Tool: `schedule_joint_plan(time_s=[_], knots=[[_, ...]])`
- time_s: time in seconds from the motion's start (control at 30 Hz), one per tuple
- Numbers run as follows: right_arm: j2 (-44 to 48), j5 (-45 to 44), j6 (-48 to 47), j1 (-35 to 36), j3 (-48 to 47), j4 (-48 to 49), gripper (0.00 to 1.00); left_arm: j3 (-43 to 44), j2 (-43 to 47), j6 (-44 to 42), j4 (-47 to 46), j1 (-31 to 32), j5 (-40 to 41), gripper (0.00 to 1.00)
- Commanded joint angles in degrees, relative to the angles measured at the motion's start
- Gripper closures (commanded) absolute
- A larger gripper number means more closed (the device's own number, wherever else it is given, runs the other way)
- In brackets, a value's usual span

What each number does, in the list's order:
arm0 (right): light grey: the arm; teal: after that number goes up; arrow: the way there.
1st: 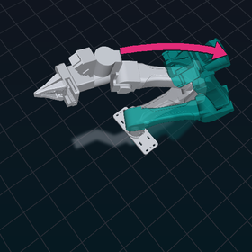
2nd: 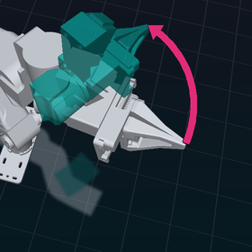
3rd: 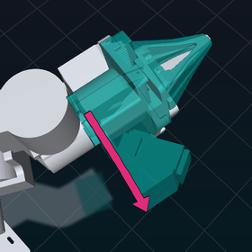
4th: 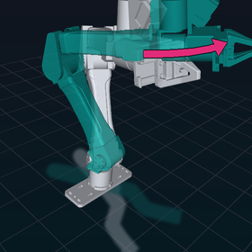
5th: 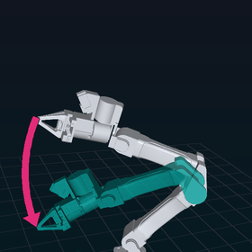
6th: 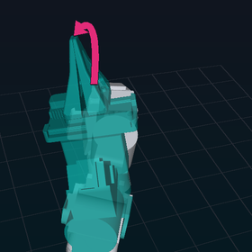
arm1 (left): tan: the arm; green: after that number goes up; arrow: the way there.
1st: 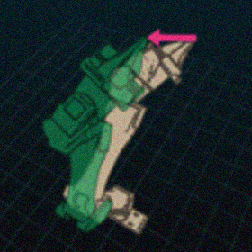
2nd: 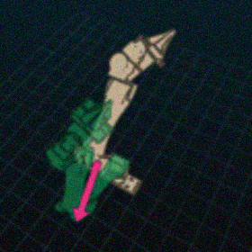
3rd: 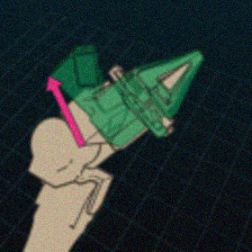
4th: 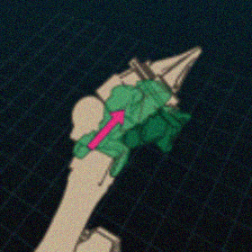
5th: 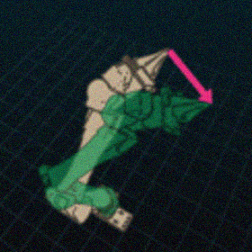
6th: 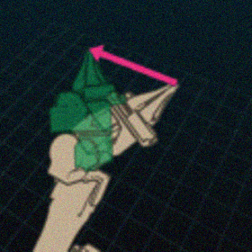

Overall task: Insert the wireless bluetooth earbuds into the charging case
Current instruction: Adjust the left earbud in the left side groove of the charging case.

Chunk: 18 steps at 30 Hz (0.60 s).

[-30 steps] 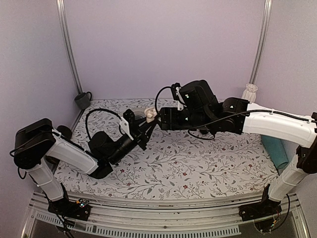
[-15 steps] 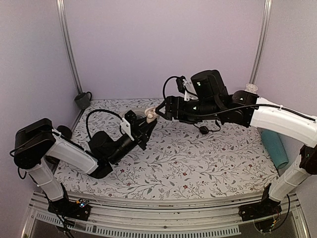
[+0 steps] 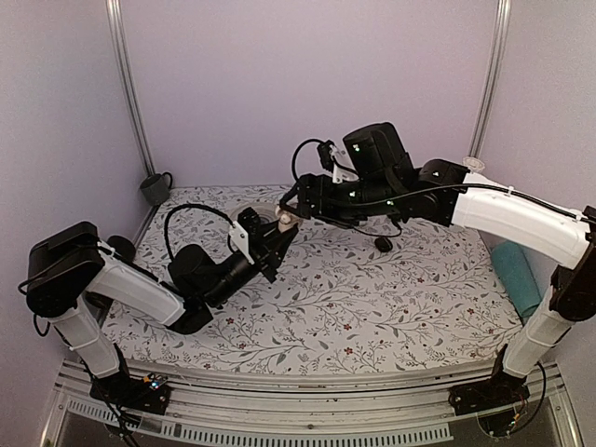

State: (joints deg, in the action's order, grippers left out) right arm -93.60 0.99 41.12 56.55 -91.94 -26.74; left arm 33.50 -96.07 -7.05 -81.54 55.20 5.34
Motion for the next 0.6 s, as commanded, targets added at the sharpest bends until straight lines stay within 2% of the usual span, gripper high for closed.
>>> schedule_joint_plan(time_s=[0.0, 0.57], knots=[[-1.1, 0.7, -1.1, -0.1, -1.5, -2.0, 0.19, 1.3, -0.3, 0.3, -0.2, -0.8, -0.8, 1.00], [-3.0, 2.3, -1.8, -0.1, -2.0, -2.0, 0.24, 1.6, -0.3, 0.9, 0.2, -1.2, -1.6, 1.00]])
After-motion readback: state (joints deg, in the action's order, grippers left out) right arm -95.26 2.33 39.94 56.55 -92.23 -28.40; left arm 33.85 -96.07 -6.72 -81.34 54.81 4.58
